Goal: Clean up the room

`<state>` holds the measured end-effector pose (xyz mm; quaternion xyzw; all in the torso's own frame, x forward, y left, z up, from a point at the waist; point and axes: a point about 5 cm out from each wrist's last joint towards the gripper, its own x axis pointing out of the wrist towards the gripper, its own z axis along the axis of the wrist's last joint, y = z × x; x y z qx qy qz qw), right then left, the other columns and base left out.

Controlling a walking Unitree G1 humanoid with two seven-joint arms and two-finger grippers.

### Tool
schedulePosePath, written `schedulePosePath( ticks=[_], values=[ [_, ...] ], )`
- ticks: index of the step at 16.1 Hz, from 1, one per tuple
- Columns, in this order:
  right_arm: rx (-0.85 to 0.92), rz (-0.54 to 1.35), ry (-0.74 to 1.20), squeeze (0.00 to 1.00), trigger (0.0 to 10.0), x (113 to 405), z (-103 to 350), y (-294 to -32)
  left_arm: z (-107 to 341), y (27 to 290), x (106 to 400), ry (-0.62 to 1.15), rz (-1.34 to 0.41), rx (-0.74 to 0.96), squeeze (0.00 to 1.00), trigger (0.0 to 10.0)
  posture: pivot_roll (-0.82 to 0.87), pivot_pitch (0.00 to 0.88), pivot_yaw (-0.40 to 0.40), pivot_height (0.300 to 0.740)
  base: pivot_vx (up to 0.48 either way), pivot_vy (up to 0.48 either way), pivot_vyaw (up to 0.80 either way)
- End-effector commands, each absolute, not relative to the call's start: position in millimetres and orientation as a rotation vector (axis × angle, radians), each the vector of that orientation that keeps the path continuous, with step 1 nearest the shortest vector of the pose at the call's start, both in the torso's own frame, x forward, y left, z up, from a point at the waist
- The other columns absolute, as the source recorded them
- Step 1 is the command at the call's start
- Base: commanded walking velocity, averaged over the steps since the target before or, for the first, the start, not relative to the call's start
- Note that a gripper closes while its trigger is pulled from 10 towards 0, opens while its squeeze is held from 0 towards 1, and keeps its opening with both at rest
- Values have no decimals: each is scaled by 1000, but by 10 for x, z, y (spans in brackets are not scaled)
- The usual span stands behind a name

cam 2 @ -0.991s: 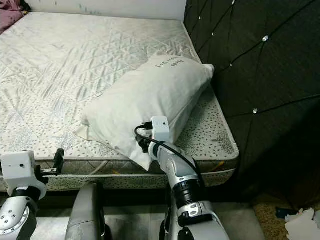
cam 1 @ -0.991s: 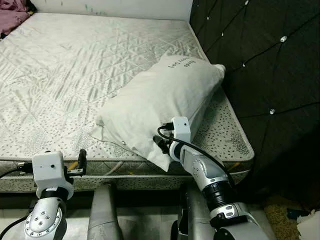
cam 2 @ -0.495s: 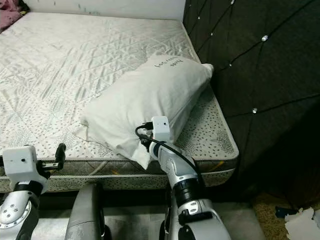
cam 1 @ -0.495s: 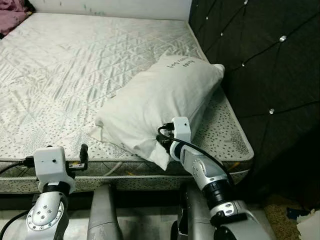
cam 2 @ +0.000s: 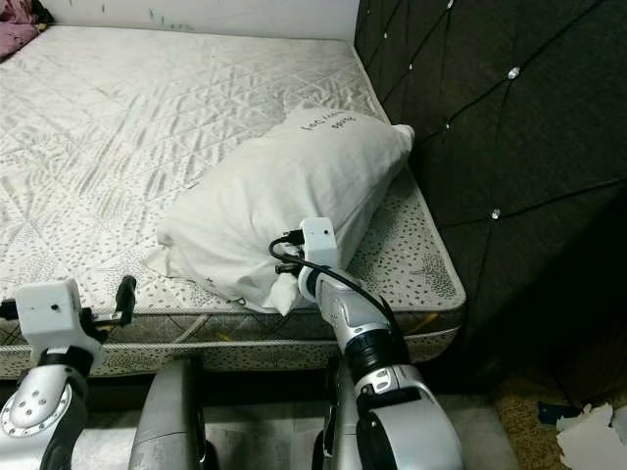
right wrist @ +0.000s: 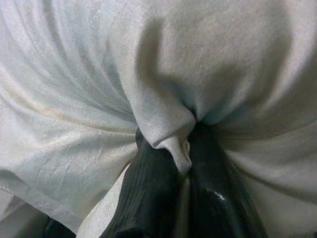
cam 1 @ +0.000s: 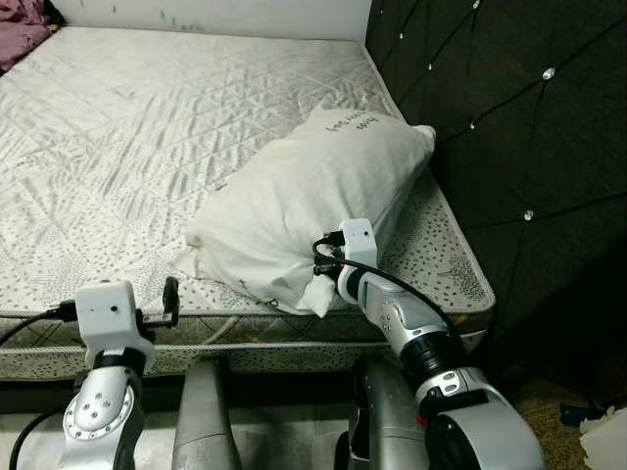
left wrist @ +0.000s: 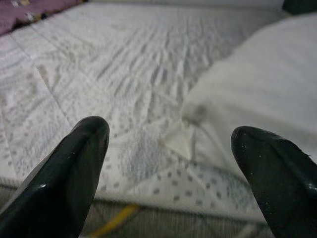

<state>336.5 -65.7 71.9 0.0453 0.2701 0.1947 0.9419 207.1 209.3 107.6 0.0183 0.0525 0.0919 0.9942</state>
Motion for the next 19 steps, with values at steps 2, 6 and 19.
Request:
schedulePosePath(
  ticks=[2, 6, 19],
  values=[
    [11, 357, 489, 0, 0, 3507, 832, -870, 1161, 2070, 2130, 31, 180, 47, 0, 10000, 49, 0, -57, 542, 0, 0, 0],
    [-84, 193, 386, 0, 0, 3812, 1152, -1372, 1151, 2078, 2207, 31, 174, 50, 0, 10000, 34, 0, -51, 542, 0, 0, 0],
    [-200, -107, 93, 0, 0, 4057, 1986, -2290, 1100, 1973, 2265, 38, 147, 43, 0, 10000, 22, 0, -43, 542, 0, 0, 0]
  ],
)
